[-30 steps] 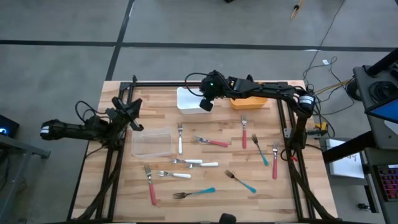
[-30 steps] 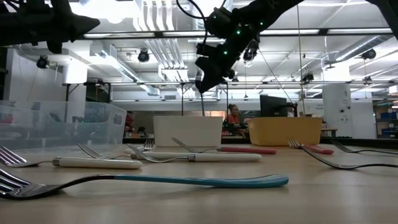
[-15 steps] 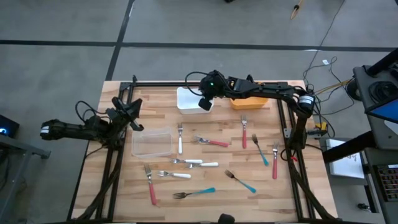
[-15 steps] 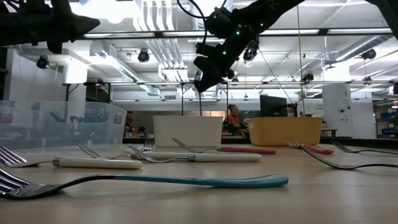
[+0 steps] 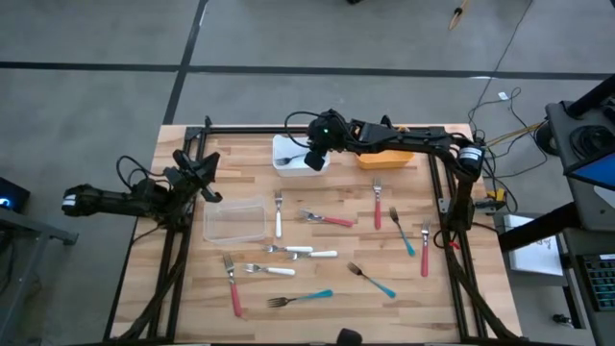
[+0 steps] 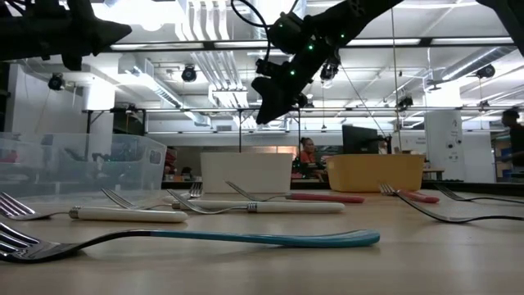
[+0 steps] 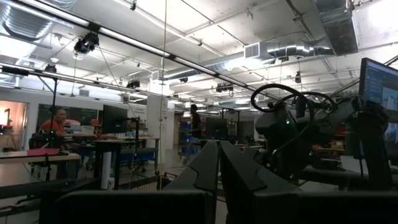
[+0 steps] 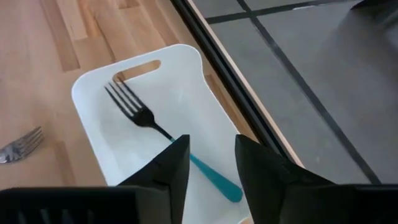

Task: Sort silverware by color (type)
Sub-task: Put the white fork into the transparent bin

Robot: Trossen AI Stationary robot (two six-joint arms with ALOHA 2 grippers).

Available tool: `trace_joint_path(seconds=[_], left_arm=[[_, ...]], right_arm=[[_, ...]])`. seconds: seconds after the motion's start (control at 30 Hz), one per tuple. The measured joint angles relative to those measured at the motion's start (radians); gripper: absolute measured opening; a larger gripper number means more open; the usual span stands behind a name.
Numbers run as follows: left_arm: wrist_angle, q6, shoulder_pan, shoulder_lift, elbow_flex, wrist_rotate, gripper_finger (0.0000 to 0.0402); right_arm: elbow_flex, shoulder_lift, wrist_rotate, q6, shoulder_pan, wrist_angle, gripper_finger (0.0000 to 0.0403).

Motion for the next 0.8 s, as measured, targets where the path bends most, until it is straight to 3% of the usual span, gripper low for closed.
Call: trace_joint_path(seconds=[0.43, 0.7, 0.8], left_arm=[[-0.041, -0.031, 0.000, 0.001, 0.000, 0.000, 0.0000], [-0.034, -0.050, 0.000, 0.007, 0.000, 0.001, 0.0000], [-0.051, -0.039, 0.000, 0.015, 0.062, 0.010, 0.0000]], right_arm=[[-0.058, -0.101, 0.001, 0.051, 0.068, -0.146, 0.0127], [-0.340, -0.311, 0.000, 0.110, 0.137, -0.046, 0.0111], [-0.460, -0.423, 0.001, 0.104, 0.163, 0.046, 0.0109]])
